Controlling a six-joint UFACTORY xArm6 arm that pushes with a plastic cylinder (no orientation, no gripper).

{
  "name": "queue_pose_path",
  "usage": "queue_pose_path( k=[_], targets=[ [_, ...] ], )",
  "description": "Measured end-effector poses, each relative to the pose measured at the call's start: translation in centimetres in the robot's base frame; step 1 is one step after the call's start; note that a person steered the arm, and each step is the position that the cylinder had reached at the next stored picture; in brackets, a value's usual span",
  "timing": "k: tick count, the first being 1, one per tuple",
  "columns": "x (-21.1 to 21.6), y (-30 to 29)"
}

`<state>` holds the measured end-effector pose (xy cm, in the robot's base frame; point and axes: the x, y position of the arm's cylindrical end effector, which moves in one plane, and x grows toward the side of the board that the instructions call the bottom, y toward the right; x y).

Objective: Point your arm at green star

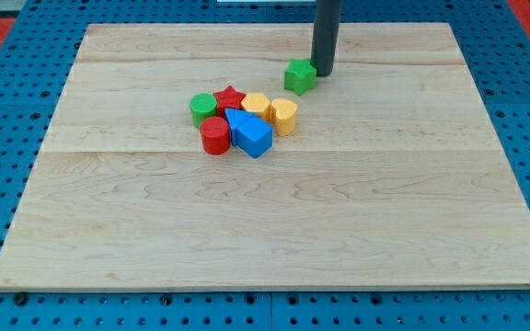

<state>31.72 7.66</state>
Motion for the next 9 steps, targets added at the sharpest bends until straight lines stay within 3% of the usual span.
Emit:
queue_pose_path(
  k=[2,3,4,6,9],
  targets=[
    [-4.5,-2.3],
    [-0.5,-2.5],
    [4.1,2.8],
    [-1.2,2.4],
    [-0.1,-1.8]
  ],
)
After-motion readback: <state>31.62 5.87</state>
